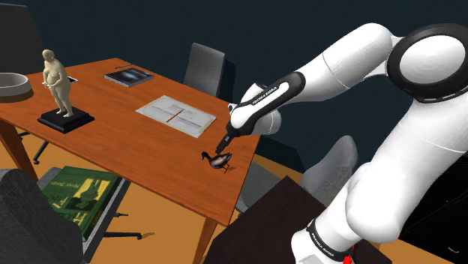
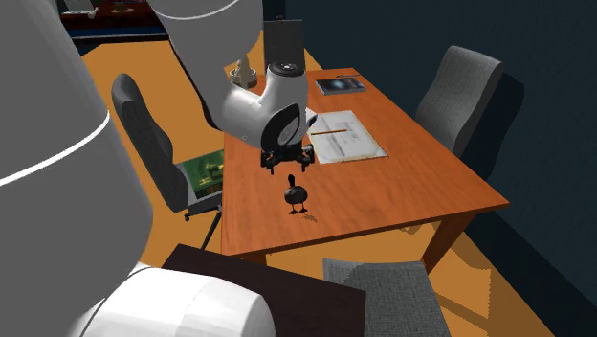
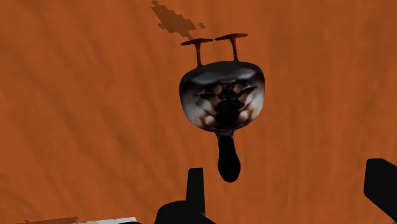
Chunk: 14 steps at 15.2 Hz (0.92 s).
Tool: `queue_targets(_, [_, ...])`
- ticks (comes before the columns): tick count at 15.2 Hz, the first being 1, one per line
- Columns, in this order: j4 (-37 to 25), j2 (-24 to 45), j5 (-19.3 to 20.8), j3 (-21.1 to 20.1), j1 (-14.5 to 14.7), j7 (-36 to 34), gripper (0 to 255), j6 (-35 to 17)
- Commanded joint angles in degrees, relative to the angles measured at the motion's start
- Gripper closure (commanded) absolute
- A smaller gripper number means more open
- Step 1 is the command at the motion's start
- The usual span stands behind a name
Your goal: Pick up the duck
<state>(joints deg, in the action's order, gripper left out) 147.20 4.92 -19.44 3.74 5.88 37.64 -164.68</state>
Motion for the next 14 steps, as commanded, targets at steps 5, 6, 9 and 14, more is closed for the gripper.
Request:
queue_targets(5, [-10.1, 16.2, -11.4, -7.9, -5.9, 14.1, 0, -8.8])
queue_targets(6, [-10.9, 17.3, -11.6, -8.6, -6.6, 14.7, 0, -9.4])
queue_targets(9, [-11.6, 19.9, -12.6, -10.5, -8.3, 16.1, 0, -11.4])
queue_targets(14, [-13.0, 24.0, -13.7, -13.2, -10.7, 18.0, 0, -14.4])
